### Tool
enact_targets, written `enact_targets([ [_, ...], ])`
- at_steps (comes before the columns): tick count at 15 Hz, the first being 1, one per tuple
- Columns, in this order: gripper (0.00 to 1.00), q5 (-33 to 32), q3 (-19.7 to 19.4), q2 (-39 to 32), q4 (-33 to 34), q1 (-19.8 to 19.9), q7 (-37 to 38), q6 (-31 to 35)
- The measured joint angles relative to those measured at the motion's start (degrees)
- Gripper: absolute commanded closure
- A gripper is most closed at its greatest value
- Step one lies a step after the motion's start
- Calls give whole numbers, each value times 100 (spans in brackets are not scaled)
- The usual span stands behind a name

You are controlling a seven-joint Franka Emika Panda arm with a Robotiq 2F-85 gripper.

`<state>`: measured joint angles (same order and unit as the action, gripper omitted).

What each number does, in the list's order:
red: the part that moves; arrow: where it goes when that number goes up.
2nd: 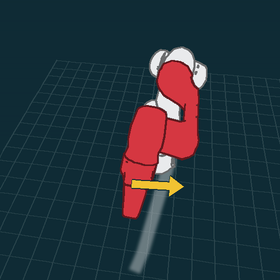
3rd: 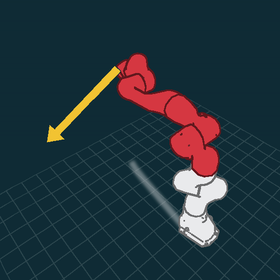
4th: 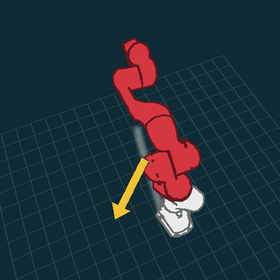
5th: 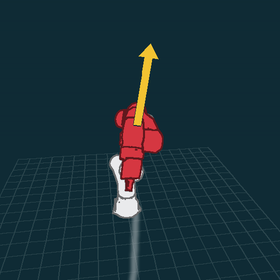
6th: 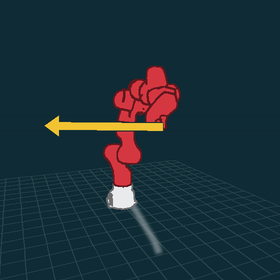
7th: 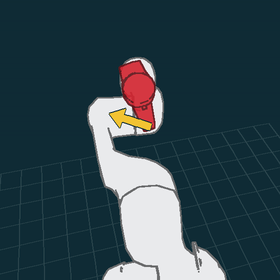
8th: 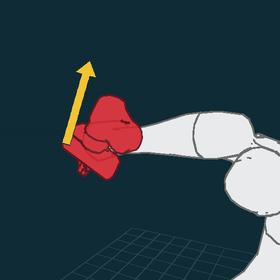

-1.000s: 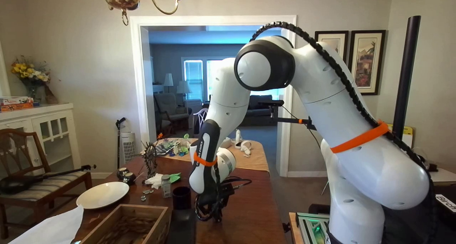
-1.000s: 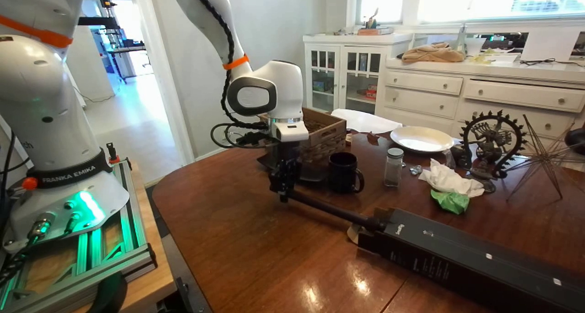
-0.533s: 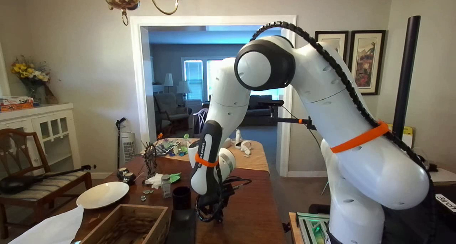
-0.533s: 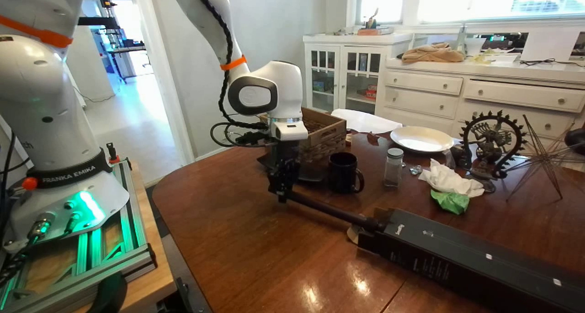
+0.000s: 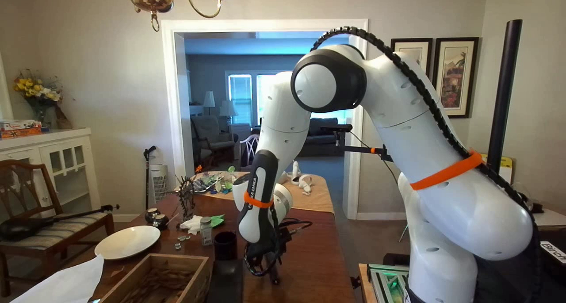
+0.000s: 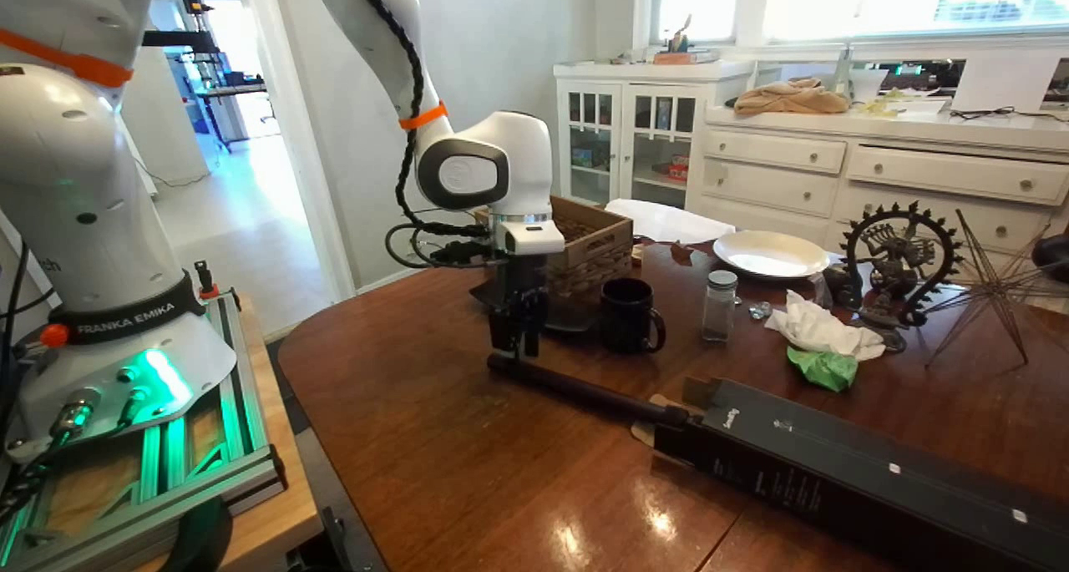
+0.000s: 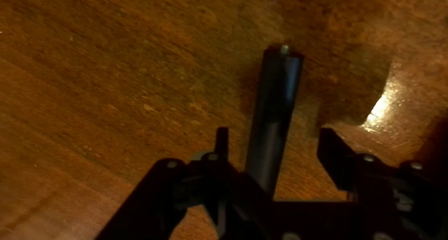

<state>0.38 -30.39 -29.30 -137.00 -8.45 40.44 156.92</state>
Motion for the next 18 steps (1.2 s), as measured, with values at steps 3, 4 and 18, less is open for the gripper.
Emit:
enact_targets([
  [3,0,-138,-92,-3,29,2,51,141],
  [4,0,-186,-134,-10,32,12,51,302],
  [18,29,556,588,-432,-263,1477,-1861,3141],
])
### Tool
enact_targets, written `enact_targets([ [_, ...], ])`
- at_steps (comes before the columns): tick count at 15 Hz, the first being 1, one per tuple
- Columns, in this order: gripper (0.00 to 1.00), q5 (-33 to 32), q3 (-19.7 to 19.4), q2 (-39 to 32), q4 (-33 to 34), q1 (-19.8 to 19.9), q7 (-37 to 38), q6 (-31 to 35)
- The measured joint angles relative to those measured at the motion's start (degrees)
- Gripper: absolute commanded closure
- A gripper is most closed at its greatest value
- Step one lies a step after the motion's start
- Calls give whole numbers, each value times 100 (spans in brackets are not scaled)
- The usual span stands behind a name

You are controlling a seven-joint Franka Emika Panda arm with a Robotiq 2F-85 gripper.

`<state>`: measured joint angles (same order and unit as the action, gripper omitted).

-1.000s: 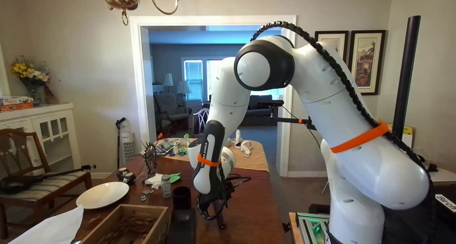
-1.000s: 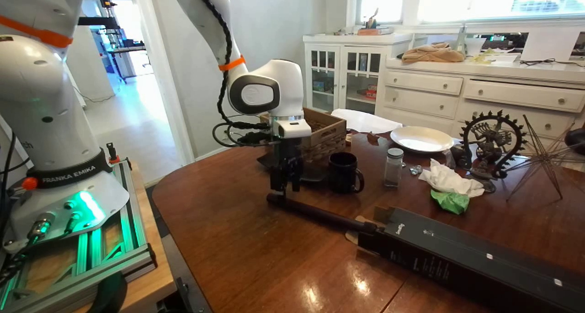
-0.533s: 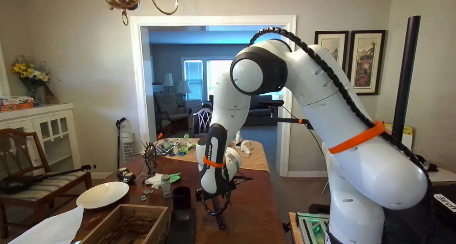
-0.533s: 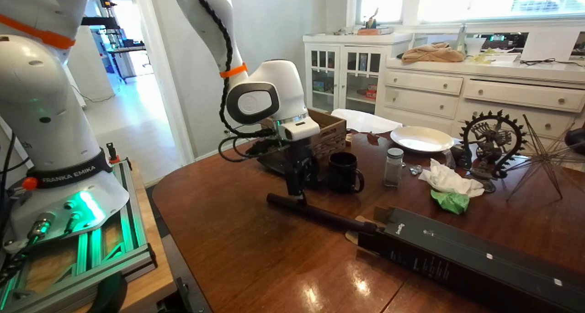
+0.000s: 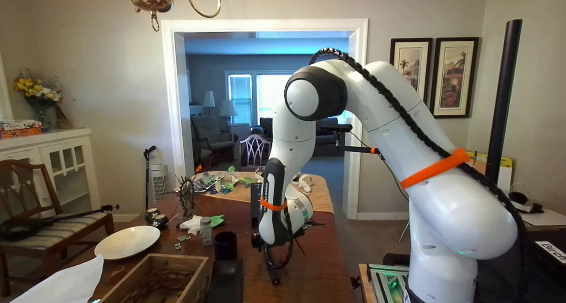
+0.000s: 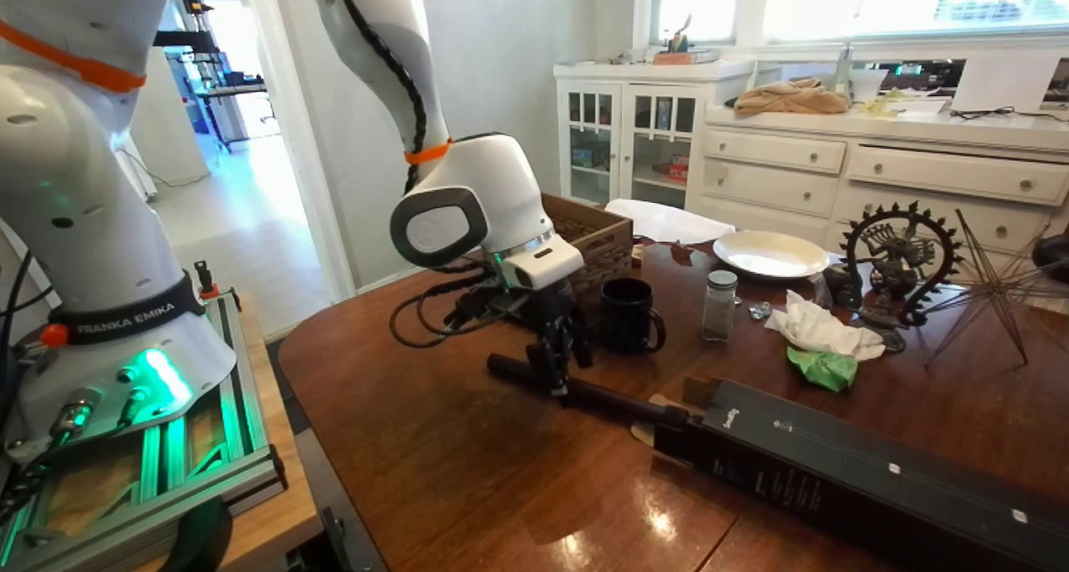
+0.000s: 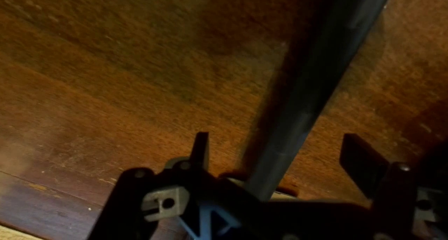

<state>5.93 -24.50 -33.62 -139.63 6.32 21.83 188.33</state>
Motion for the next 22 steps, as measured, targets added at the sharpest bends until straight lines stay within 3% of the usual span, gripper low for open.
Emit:
enact_targets([
  [8,91,185,999,-132,8,985,-531,462],
  [15,92,679,1154,-26,-12,1058,-509,265],
  [19,92,957,1044,146,-37,788,-486,-260],
  [22,92,1003,736,355,-92,383,-405,-907],
])
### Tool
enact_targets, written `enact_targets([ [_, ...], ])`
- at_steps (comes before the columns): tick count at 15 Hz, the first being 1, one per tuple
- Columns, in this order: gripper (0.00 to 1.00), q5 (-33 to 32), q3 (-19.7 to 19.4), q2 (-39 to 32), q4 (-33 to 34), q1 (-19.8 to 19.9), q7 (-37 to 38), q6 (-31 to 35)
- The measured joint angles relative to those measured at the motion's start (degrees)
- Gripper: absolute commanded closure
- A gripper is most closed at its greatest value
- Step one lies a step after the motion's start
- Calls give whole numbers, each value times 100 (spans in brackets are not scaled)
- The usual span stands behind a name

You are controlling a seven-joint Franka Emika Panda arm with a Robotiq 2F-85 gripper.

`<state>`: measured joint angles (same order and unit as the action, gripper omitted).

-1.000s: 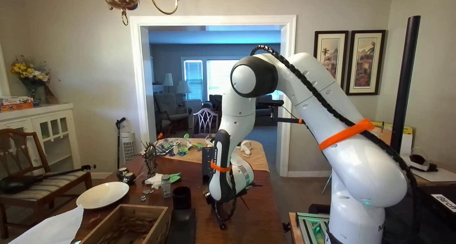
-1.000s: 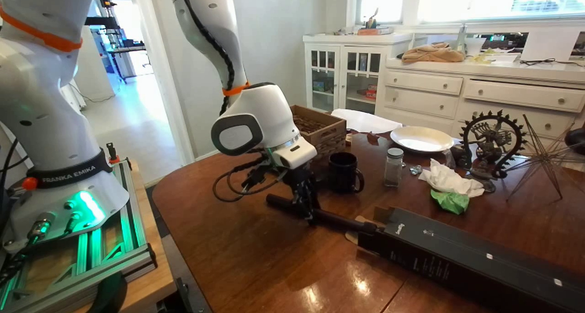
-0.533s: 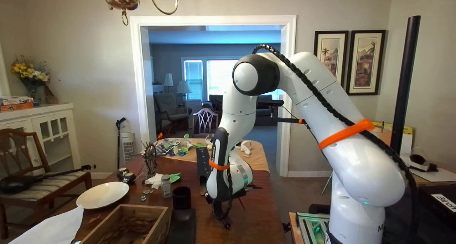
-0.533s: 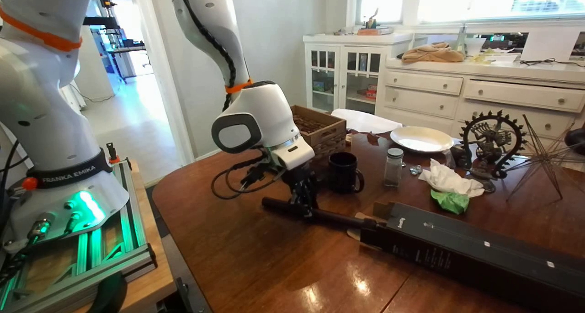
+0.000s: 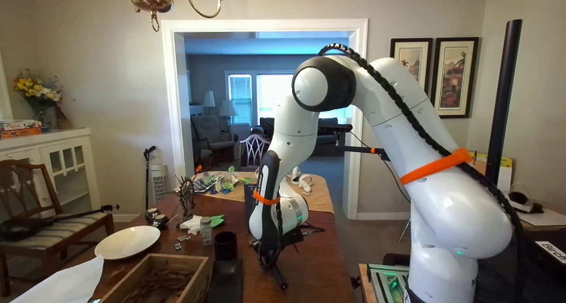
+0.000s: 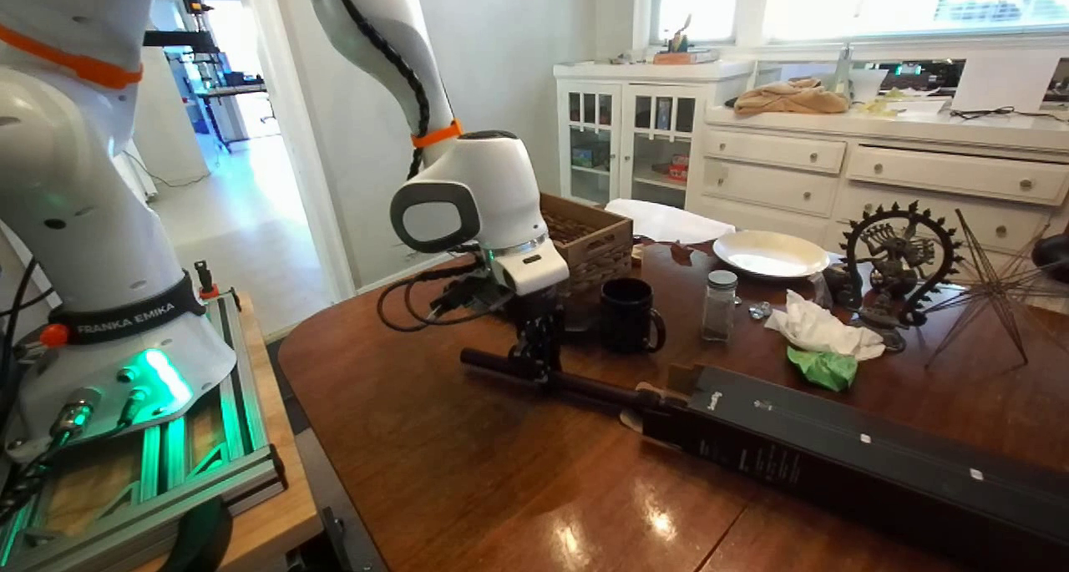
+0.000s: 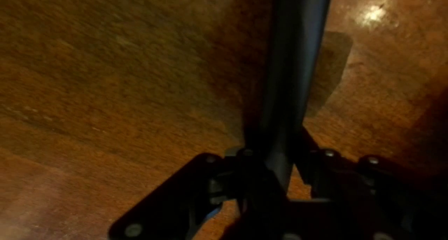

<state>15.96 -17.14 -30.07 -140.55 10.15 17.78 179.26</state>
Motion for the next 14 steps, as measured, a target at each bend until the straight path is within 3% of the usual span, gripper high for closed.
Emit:
enact_targets([
  [6,92,-59,-1049,203,-138,-1304,663,-837],
  [13,92,-64,-1269,336,-171,-1816,1201,-837],
  [14,45,-79,-1296,358,-173,-1859,1245,-837],
])
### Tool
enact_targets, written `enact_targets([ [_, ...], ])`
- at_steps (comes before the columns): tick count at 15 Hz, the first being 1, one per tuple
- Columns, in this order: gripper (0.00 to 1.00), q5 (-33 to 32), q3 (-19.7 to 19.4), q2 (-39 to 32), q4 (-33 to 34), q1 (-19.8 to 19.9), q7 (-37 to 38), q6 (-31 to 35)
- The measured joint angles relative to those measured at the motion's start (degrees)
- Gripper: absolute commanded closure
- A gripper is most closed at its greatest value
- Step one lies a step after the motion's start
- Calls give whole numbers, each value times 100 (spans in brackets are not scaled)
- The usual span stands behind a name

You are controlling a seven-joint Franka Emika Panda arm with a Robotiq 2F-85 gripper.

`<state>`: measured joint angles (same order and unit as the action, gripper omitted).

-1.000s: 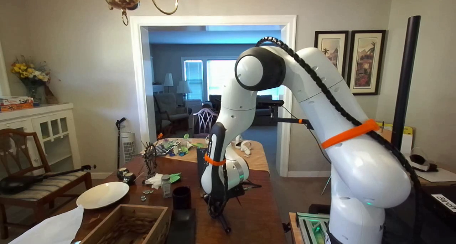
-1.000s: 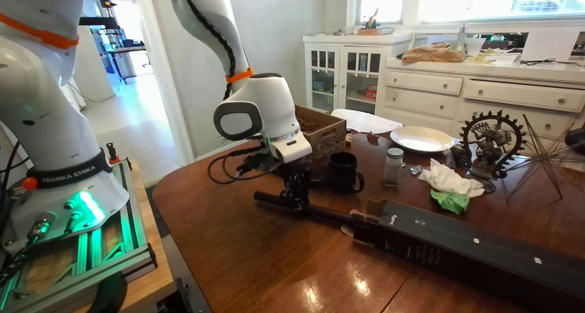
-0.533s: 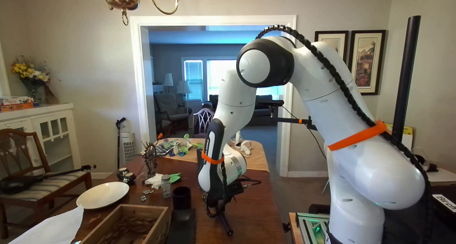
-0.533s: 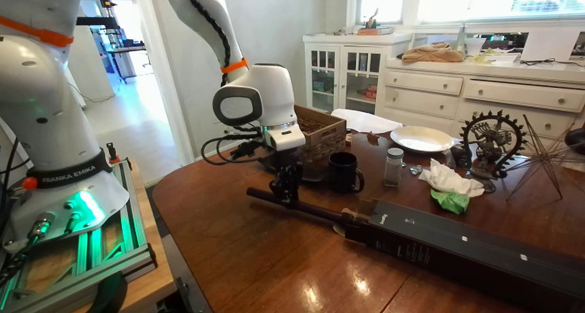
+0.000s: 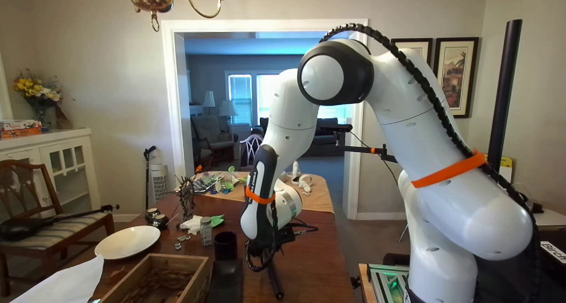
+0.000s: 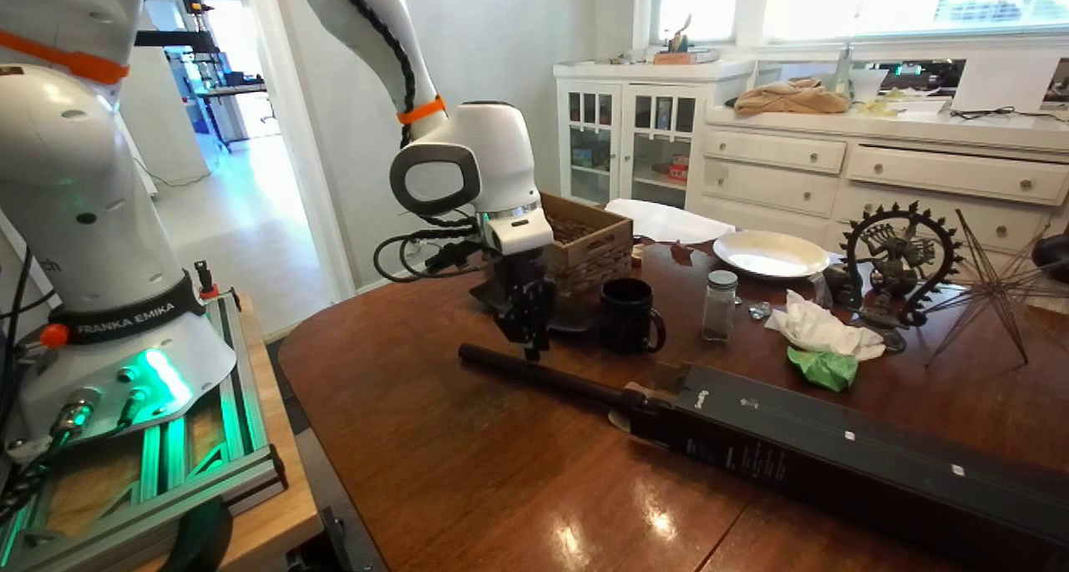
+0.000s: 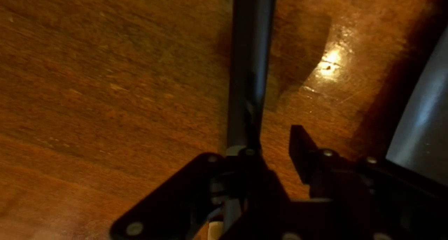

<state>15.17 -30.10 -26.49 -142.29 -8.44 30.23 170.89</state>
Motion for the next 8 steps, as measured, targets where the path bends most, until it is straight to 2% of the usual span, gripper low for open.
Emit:
enact_targets([
  [1,43,-18,-46,13,2,-46,25,10],
  [2,38,-48,-116,16,12,-92,41,25],
  [7,0,-481,-620,-49,35,-293,-59,538],
  [8,0,-506,-653,-93,28,-293,-151,705],
])
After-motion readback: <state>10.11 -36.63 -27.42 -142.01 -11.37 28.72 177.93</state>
